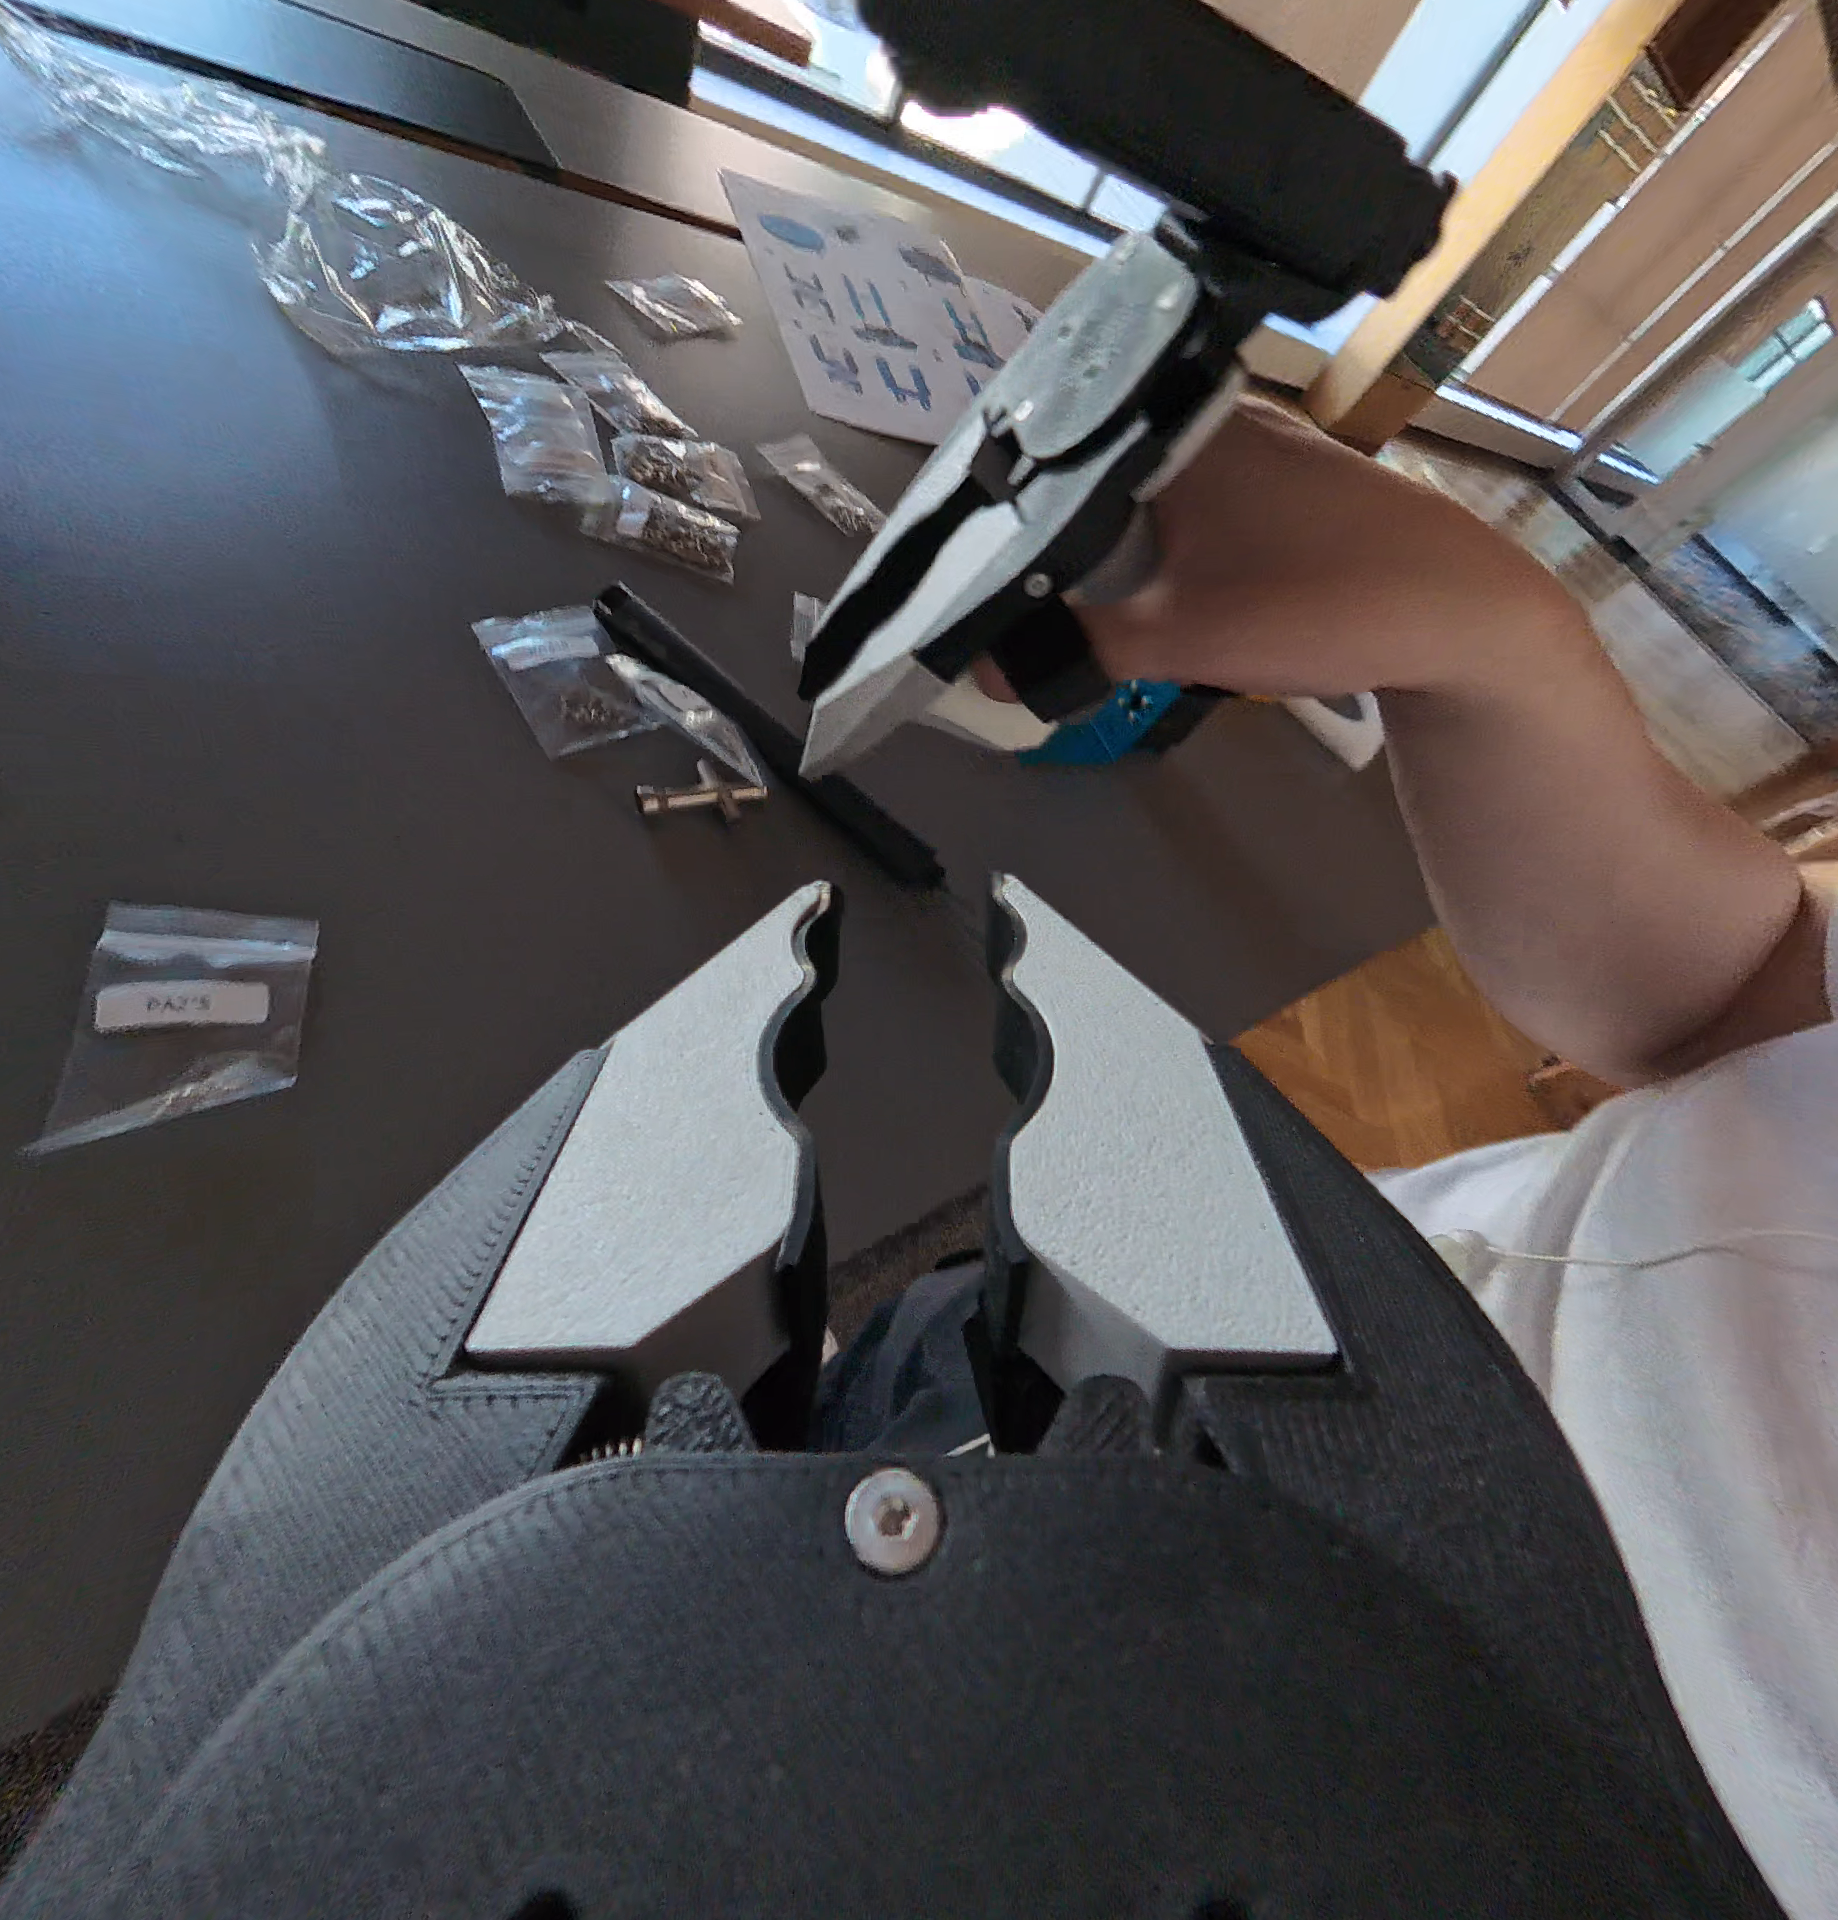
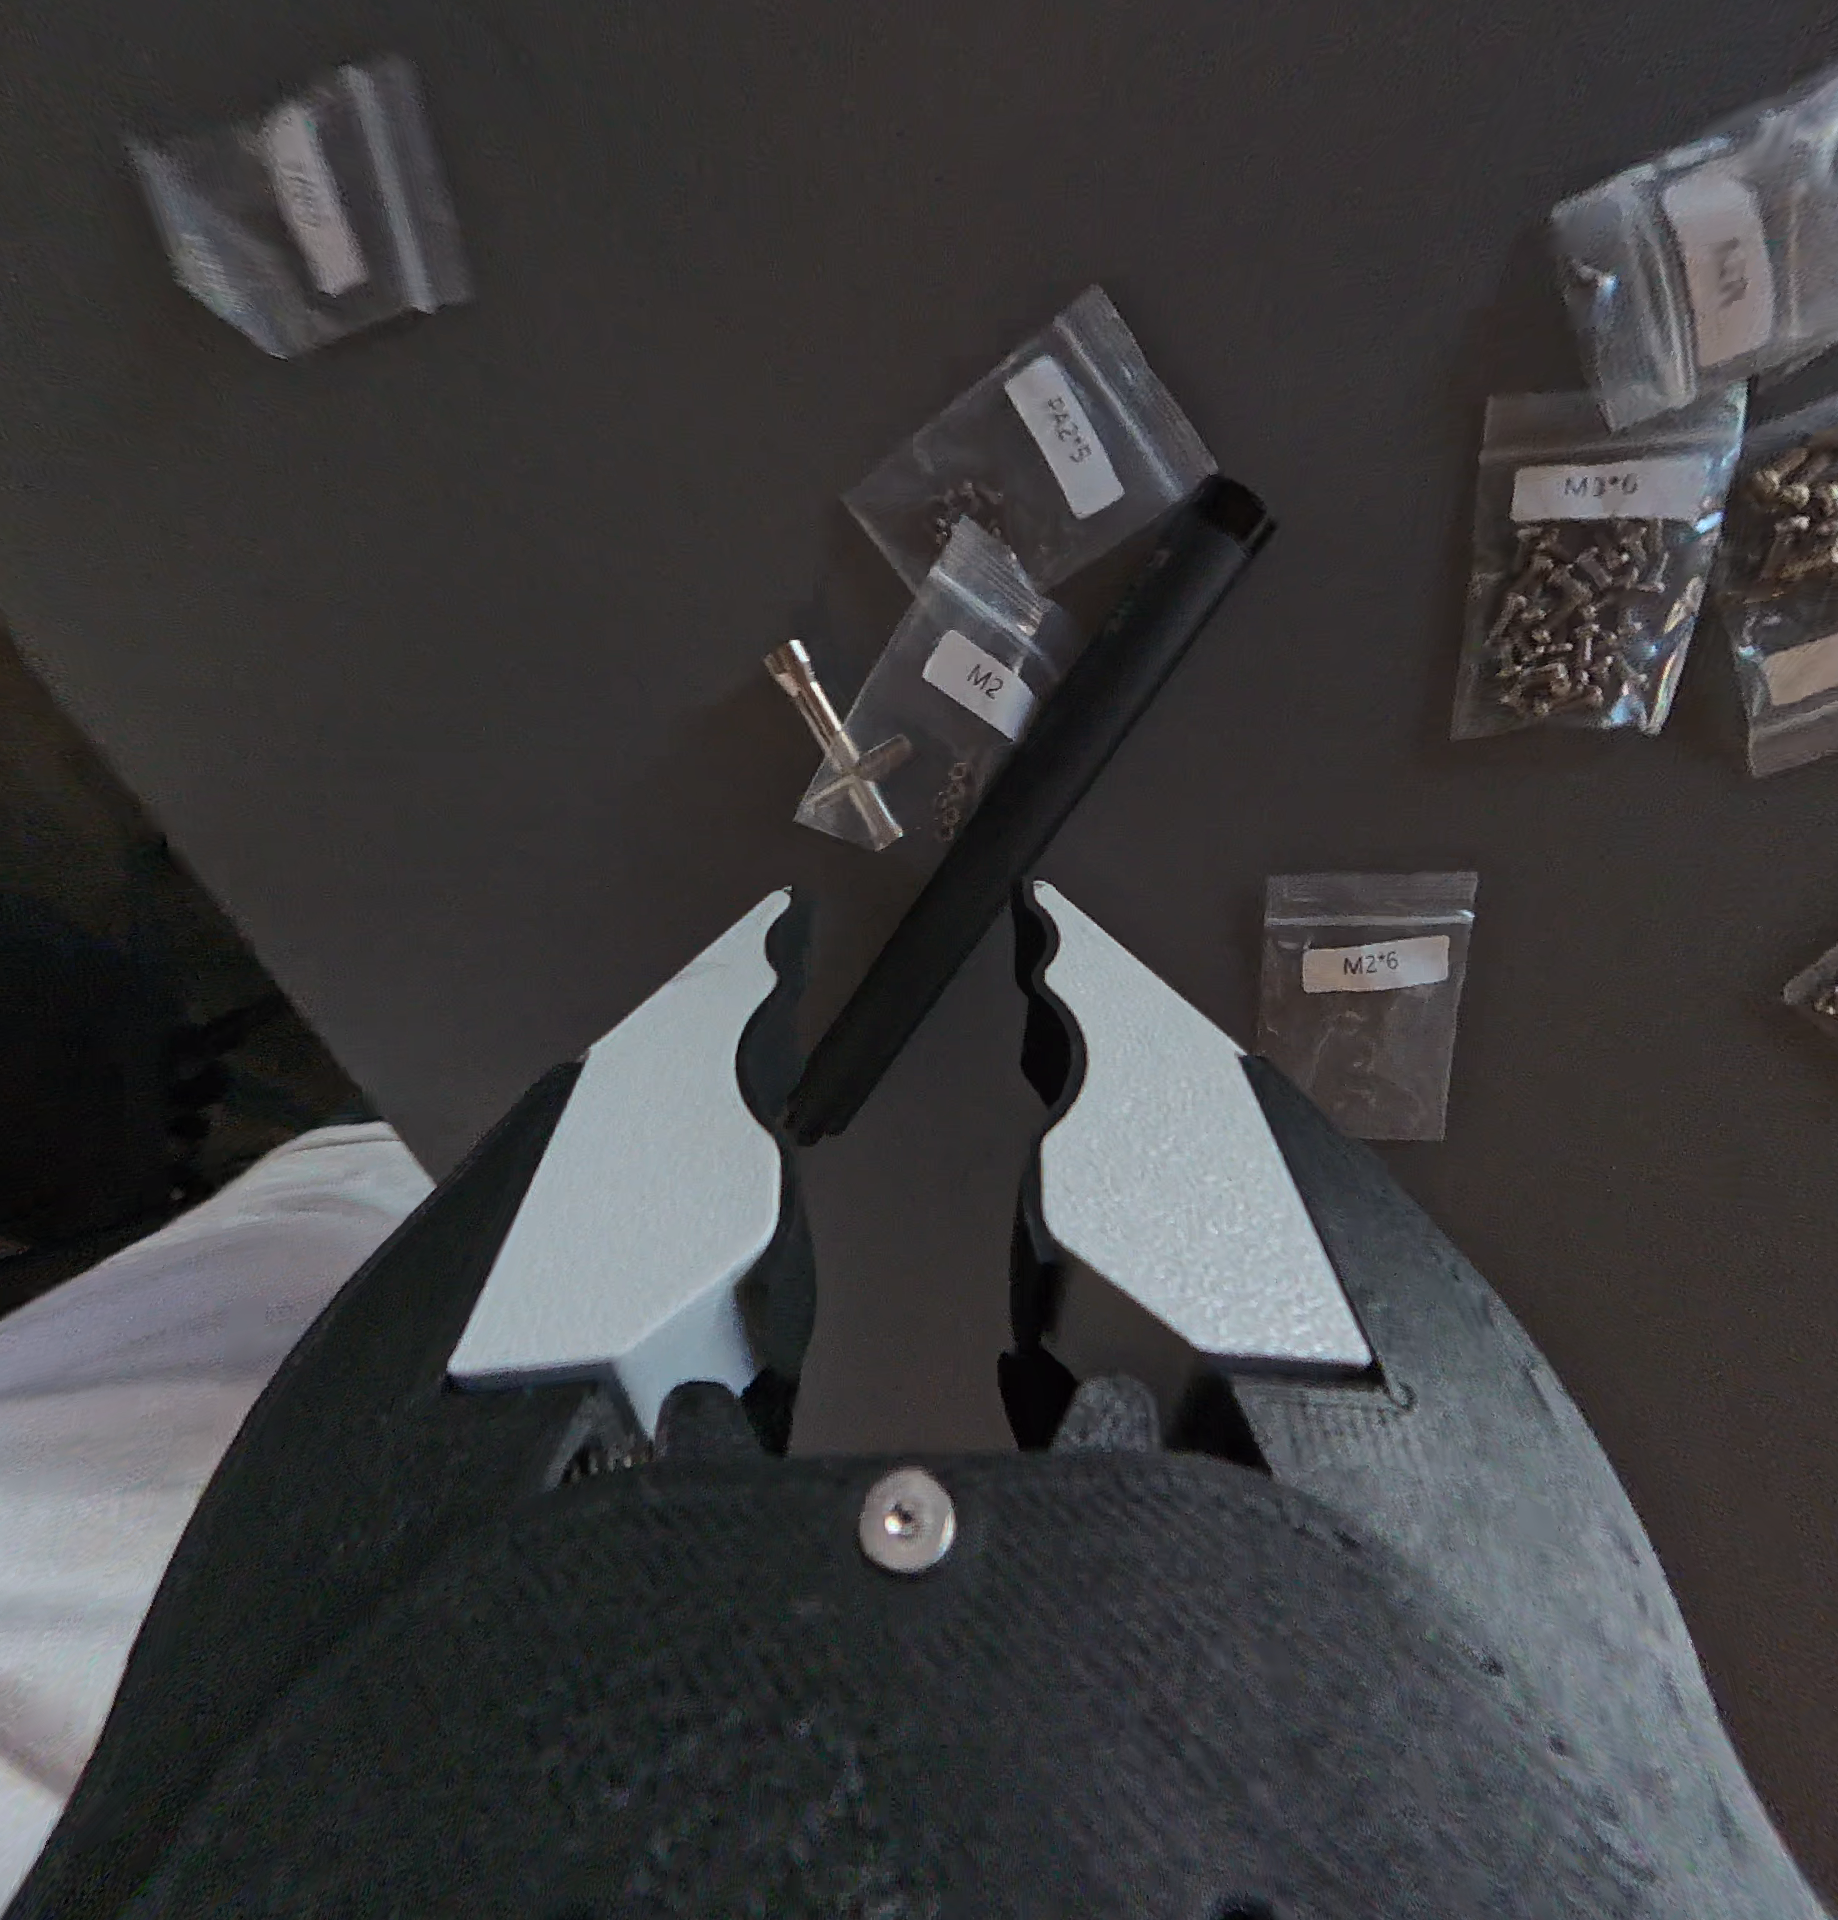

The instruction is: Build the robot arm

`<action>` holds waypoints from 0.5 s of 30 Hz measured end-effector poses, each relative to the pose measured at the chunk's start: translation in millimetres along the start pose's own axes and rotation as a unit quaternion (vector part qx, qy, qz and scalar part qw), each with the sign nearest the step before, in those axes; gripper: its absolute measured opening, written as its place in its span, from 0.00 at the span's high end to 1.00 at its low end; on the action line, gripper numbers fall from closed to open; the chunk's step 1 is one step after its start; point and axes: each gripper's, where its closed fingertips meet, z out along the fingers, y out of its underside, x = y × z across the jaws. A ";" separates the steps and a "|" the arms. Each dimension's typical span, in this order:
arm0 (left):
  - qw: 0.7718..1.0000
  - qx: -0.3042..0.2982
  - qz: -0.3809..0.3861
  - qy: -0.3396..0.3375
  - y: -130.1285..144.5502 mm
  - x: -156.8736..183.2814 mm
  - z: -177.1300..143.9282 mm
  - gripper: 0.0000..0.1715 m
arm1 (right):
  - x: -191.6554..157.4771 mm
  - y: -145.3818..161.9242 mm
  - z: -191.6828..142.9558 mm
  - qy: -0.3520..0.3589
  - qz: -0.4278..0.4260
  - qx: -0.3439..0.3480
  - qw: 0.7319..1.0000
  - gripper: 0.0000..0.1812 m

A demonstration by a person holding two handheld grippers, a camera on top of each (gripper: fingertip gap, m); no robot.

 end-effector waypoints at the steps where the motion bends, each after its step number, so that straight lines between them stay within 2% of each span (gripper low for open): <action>1: 1.000 -0.005 0.000 0.007 4.3 -2.0 -8.8 0.84 | 2.4 1.9 4.4 0.019 0.004 -0.014 1.000 0.79; 3: 1.000 -0.012 0.005 0.019 10.8 -4.8 -27.4 0.84 | 9.1 4.9 11.3 0.054 0.015 -0.036 0.998 0.80; 6: 1.000 -0.017 0.019 0.017 17.2 -12.7 -52.1 0.84 | 12.7 12.5 20.3 0.067 0.041 -0.077 0.994 0.81; 8: 0.999 -0.014 0.025 0.017 19.1 -18.0 -62.5 0.85 | 13.8 14.2 22.6 0.066 0.048 -0.090 0.993 0.87; 12: 0.998 -0.013 0.024 0.056 20.6 -19.5 -64.8 0.85 | 15.3 16.7 21.7 0.043 0.089 -0.083 0.992 0.90; 15: 0.995 -0.008 0.024 0.094 18.7 -15.3 -52.8 0.85 | 11.5 19.4 19.0 -0.002 0.136 -0.050 0.989 0.91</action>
